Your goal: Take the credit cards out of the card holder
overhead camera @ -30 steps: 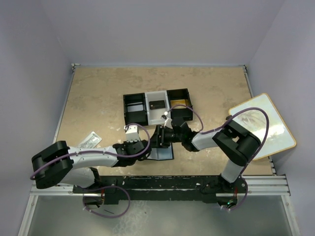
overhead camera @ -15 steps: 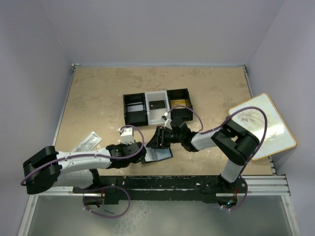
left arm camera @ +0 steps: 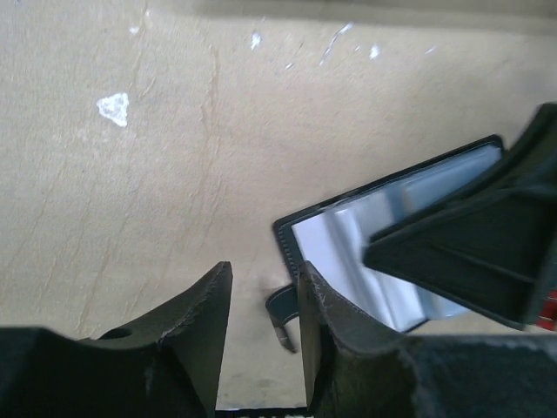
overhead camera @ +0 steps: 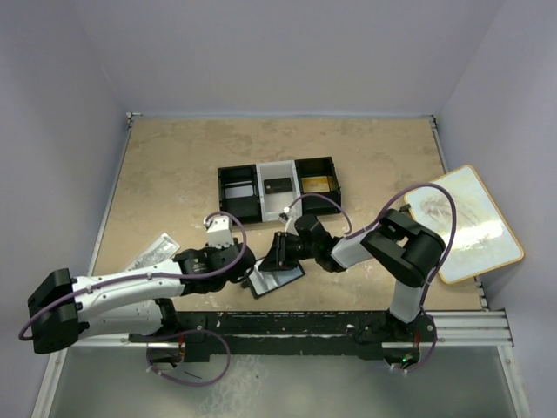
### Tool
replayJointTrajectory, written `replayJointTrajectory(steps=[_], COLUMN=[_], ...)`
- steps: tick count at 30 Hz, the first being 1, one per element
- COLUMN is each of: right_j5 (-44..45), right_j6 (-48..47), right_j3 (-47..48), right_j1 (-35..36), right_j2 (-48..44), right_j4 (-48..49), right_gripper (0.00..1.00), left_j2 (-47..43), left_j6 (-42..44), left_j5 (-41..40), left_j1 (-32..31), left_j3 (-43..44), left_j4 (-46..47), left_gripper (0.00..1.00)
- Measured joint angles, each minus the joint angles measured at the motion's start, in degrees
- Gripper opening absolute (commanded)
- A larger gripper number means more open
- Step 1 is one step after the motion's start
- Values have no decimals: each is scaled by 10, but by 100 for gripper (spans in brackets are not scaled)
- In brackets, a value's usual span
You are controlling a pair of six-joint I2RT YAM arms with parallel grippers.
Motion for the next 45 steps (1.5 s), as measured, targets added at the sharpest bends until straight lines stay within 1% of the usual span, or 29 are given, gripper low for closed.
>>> replayJointTrajectory(steps=[1, 2, 6, 8, 9, 13, 15, 20, 24, 28, 31, 35, 39, 41, 45], right_j5=[0, -2, -12, -13, -13, -10, -5, 13, 33, 52, 64, 76, 79, 80, 93], right_j6=[3, 8, 12, 12, 12, 12, 10, 10, 8, 5, 3, 3, 3, 2, -4], right_j3=[0, 0, 5, 5, 5, 4, 3, -1, -1, -1, -1, -1, -1, -1, -1], right_j1=[0, 1, 4, 5, 5, 6, 7, 7, 9, 10, 11, 11, 11, 11, 11], right_j2=[8, 16, 17, 17, 16, 14, 13, 12, -3, -22, -32, -34, -34, -35, -57], right_j4=[3, 6, 20, 21, 22, 21, 16, 2, -16, -37, -49, -60, -64, -67, -102], right_gripper=[38, 41, 45, 46, 45, 29, 23, 19, 17, 14, 14, 14, 14, 18, 28], left_j2=[-8, -16, -38, -39, -38, -37, -37, -37, -28, -1, 31, 66, 75, 75, 83], left_j6=[0, 0, 0, 0, 0, 0, 0, 1, 5, 12, 20, 24, 25, 24, 24], left_j5=[-4, -7, -14, -13, -12, -7, -3, 20, 49, 82, 103, 124, 133, 136, 139], left_j1=[0, 0, 0, 0, 0, 0, 0, 4, 8, 15, 21, 36, 41, 41, 41], left_j3=[9, 18, 38, 39, 39, 39, 39, 39, 38, 31, 26, 20, 3, -8, -30], left_j4=[-5, -9, -14, -13, -14, -11, -7, 6, 37, 85, 112, 136, 143, 143, 145], left_gripper=[35, 35, 35, 35, 35, 33, 32, 30, 30, 29, 26, 25, 23, 23, 21])
